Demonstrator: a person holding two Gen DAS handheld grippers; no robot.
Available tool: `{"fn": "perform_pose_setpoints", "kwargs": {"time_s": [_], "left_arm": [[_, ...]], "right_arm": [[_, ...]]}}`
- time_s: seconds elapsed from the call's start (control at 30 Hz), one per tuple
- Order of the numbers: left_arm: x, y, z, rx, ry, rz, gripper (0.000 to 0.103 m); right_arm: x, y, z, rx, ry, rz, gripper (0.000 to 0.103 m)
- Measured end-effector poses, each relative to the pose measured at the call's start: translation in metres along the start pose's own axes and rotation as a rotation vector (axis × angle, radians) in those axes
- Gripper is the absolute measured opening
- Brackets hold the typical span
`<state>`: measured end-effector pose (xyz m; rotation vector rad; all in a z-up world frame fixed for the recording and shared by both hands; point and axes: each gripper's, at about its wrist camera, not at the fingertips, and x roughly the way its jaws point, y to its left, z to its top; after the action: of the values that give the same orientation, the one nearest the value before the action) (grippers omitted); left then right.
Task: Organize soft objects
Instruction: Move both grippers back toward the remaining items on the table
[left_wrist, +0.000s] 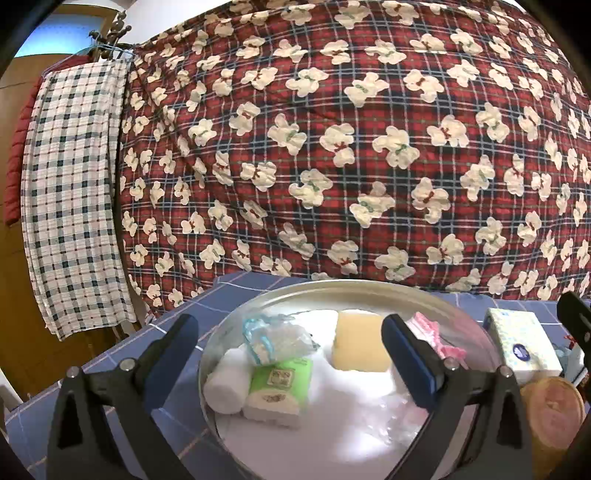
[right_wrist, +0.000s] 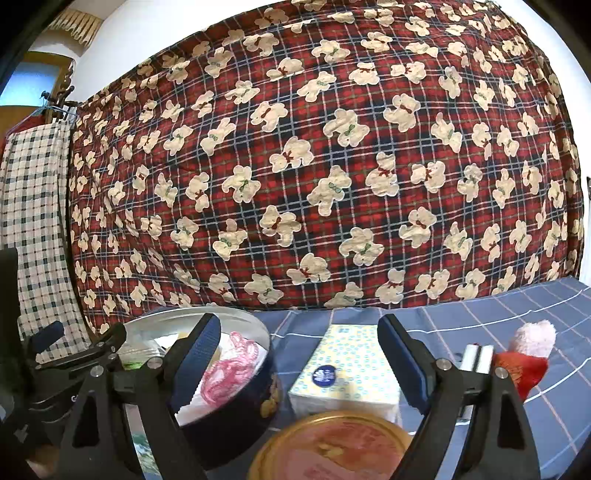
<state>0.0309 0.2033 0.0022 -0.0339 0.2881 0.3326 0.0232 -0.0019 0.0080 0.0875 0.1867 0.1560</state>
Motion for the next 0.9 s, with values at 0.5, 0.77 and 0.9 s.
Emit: {"fn": "perform_pose_setpoints", "kwargs": {"time_s": [0.5,0.77,0.9], "left_arm": [[-0.033,-0.039,-0.009,0.031,0.016,-0.083,0.101],[-0.044,-0.065,-0.012,0.048,0.028,-0.131,0.101],[-0.050,-0.080,-0.014,0.064,0.030,-0.150,0.101]], "right_arm": [[-0.023,-0.055,0.001,-0.018,0.013,-0.057,0.089],[-0.035,-0.086,0.002,-0.024,0.010,-0.097,0.089],[-0.037,-0.101,0.002,-0.017,0.021,-0.117,0.089]]}}
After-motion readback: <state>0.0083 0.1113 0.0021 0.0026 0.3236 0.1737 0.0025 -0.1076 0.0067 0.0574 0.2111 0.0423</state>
